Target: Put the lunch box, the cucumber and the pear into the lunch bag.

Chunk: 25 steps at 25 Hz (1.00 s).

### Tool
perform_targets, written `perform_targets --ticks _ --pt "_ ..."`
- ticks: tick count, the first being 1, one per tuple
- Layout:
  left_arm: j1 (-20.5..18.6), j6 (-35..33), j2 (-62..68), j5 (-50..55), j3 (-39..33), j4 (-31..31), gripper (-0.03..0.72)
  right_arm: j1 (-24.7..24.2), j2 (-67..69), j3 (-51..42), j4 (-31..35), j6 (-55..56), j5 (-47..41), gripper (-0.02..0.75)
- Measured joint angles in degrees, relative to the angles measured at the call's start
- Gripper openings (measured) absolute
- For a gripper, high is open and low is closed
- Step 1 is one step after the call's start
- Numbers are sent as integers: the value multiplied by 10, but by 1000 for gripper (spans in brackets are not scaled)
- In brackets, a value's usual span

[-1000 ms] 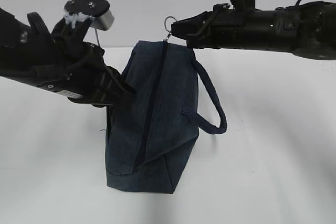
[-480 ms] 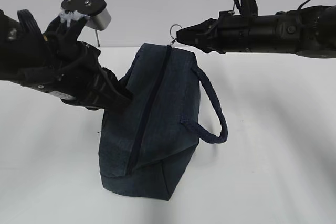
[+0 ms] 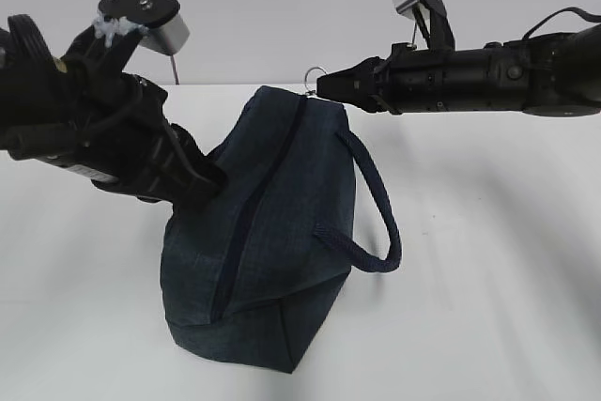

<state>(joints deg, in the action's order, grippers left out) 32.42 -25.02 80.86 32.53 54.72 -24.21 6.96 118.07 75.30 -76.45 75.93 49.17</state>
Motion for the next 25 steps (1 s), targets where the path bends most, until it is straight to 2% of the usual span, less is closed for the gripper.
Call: perform_targets --ticks 7,18,21,25 --pt "0 15 -15 5 -3 24 6 0 11 3 -4 5 7 0" --pt "0 45 -17 5 -3 24 15 -2 12 3 -18 7 38 0" --pt "0 49 -17 -7 -3 24 57 -2 12 3 -26 8 38 0" --pt "0 51 -17 -29 -3 22 200 -2 12 3 -29 8 38 0"
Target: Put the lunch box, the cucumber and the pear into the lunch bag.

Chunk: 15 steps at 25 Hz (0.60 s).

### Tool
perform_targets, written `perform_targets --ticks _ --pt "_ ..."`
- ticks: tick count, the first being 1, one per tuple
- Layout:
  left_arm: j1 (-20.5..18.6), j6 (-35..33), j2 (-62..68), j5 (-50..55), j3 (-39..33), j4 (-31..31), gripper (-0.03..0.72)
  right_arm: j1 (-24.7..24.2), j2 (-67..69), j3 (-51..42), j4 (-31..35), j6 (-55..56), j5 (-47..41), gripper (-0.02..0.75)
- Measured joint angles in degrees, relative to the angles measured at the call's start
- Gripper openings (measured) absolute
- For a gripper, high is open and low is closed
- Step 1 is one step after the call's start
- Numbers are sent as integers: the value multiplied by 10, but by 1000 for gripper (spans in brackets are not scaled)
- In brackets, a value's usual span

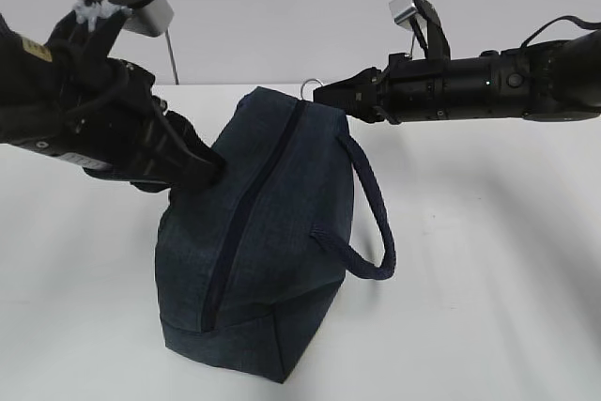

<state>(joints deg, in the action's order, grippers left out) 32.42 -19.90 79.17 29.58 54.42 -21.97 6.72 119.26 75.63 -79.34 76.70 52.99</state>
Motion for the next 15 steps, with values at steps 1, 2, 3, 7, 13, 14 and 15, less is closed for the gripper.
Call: perform_targets --ticks 1,2,3,7,13,14,15 --pt "0 1 0 -5 0 0 244 -1 0 0 0 0 0 0" --pt "0 2 0 -11 0 0 284 -1 0 0 0 0 0 0" --pt "0 3 0 -17 0 -1 310 -1 0 0 0 0 0 0" --pt "0 5 0 -55 0 -6 351 -2 0 0 0 0 0 0" --pt "0 6 7 -103 20 -29 359 -3 0 0 0 0 1 0" --pt "0 6 14 -103 35 -30 360 -3 0 0 0 0 1 0" --pt "0 6 21 -102 46 -30 360 -3 0 0 0 0 1 0"
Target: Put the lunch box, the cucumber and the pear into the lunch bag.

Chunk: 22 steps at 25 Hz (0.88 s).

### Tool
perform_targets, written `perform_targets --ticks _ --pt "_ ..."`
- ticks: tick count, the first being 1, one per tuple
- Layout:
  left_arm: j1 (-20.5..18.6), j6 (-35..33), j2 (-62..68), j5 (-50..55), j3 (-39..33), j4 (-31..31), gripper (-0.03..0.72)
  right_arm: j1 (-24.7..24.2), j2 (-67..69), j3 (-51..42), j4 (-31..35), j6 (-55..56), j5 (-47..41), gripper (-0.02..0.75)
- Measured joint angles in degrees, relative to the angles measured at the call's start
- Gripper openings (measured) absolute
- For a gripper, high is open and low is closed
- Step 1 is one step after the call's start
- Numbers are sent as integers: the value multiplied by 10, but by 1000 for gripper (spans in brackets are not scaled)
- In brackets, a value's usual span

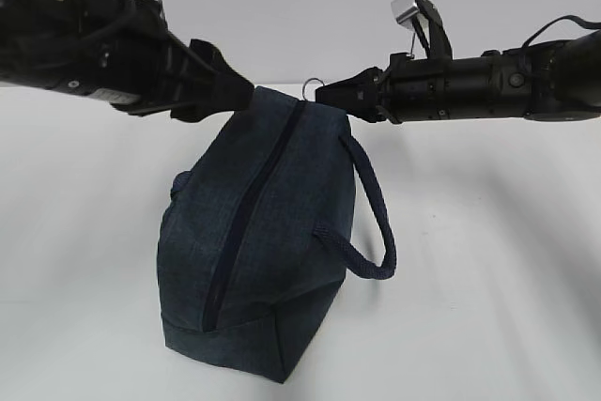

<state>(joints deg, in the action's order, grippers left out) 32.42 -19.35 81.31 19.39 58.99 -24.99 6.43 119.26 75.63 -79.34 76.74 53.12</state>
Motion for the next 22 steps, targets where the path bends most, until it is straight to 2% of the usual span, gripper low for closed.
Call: perform_targets --ticks 13,18,22 --pt "-7 0 123 84 147 4 356 0 0 0 0 0 0 0" --pt "-33 8 156 122 176 7 347 0 0 0 0 0 0 0" --pt "-40 9 175 135 192 8 326 0 0 0 0 1 0 0"
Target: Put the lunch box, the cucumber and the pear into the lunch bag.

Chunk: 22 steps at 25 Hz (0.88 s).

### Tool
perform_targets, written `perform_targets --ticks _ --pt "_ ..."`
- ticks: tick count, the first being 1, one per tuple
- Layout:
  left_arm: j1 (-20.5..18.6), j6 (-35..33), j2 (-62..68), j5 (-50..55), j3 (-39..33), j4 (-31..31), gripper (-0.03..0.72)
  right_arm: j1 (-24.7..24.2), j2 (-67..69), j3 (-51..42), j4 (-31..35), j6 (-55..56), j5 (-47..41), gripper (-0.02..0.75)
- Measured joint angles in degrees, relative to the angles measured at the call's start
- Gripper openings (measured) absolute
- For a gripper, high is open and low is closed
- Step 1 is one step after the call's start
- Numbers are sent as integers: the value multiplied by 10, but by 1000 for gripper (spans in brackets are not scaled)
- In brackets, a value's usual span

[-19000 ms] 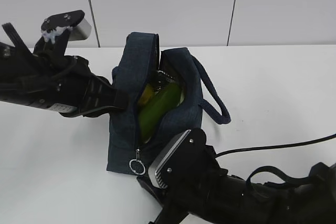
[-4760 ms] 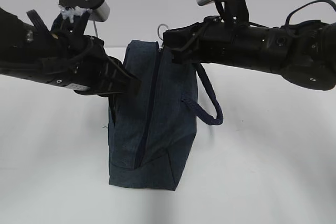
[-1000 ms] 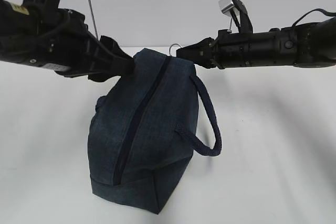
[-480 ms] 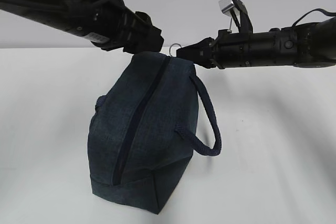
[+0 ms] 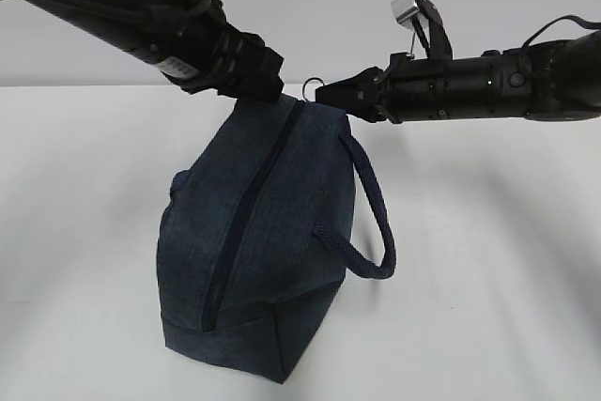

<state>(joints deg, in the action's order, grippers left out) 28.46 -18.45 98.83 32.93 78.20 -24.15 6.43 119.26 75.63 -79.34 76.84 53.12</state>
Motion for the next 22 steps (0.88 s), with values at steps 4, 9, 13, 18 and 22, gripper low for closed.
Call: perform_targets --ticks 4,9,13,18,22 --pt "0 1 7 10 3 5 198 0 0 0 0 0 0 0" --pt "0 1 7 11 3 16 113 0 0 0 0 0 0 0" --pt "0 1 7 12 3 19 73 0 0 0 1 0 0 0" --pt "0 1 9 13 3 28 21 0 0 0 2 0 1 0" --pt "0 1 9 11 3 28 17 0 0 0 -2 0 2 0"
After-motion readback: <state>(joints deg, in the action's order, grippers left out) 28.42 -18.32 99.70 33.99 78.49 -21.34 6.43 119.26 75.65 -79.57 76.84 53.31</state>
